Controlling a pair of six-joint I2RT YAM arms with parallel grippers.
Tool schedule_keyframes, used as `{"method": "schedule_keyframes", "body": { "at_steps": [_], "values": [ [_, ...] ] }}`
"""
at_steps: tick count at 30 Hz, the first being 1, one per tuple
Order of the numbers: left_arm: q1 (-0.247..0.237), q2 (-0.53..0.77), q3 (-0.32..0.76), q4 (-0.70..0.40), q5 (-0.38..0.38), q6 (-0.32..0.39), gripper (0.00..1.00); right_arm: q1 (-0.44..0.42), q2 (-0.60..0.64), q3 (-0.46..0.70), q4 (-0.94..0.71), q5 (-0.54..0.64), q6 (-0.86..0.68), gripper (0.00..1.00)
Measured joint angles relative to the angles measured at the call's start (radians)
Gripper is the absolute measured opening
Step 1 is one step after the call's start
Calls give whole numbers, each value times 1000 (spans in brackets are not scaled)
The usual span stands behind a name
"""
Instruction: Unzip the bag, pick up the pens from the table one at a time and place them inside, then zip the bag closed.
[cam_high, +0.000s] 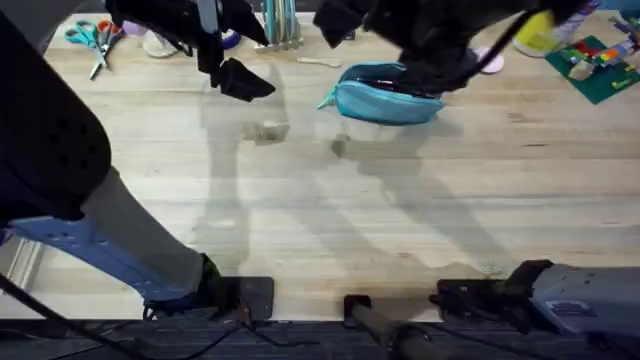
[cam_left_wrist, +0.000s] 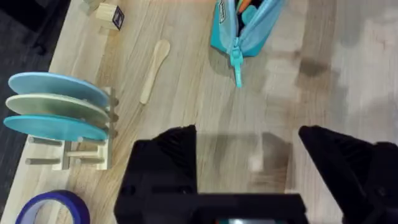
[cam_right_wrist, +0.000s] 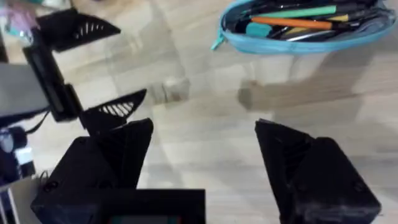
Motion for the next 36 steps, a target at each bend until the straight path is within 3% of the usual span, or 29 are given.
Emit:
{"method": "schedule_keyframes", "body": {
  "at_steps": [12, 36],
  "values": [
    [0, 0, 0, 0, 0, 0, 995, 107, 140, -16, 102, 87, 81, 997],
    [0, 0, 0, 0, 0, 0, 995, 114, 360, -46, 244, 118, 227, 996]
  ]
}}
